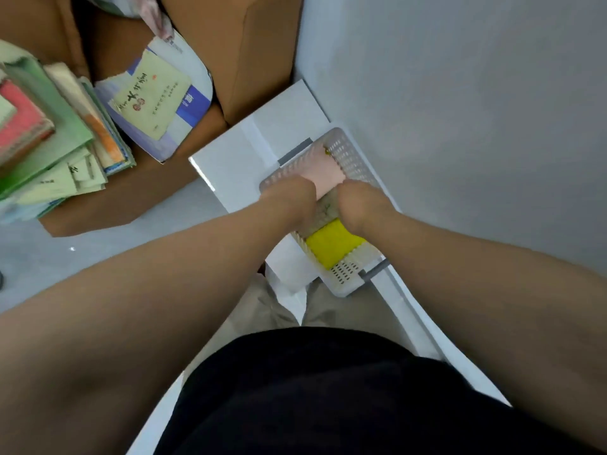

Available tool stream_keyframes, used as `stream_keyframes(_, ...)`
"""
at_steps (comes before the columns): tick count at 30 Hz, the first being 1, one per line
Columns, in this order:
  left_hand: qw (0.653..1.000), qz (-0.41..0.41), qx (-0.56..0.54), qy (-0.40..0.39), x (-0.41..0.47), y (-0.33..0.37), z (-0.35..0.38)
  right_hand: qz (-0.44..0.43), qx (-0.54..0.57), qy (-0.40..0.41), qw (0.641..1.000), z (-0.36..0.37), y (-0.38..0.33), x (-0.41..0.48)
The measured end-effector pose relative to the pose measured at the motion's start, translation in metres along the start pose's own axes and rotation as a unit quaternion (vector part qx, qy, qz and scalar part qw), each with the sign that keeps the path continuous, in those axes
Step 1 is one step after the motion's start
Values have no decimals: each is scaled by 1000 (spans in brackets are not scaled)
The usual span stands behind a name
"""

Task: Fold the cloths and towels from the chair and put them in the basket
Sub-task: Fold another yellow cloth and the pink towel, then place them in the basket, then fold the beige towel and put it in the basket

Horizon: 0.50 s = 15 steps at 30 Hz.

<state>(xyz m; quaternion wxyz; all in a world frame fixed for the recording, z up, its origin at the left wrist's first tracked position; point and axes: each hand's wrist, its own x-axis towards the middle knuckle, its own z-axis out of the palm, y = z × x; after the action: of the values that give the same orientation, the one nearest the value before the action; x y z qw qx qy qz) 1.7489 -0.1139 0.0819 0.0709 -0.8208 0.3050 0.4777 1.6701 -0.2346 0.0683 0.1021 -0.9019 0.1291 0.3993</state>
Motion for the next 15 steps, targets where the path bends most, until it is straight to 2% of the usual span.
stream_keyframes(3, 993, 41, -70, 83, -37, -15, -14, 96, 161, 26, 982, -9, -8, -56)
stream_keyframes(6, 982, 84, -108, 130, -65, -34, -18, 174, 303, 79, 933, -10, -20, -96)
stream_keyframes(7, 980, 105, -102, 136, -73, -39, -18, 203, 355, 104, 907, -7, -24, -106)
stream_keyframes(10, 976, 161, -59, 136, -92, -46, -11, 278, 507, 174, 797, 12, -44, -140)
stream_keyframes(15, 962, 245, 6, 118, -137, -18, 3, 337, 662, 251, 620, 51, -81, -205)
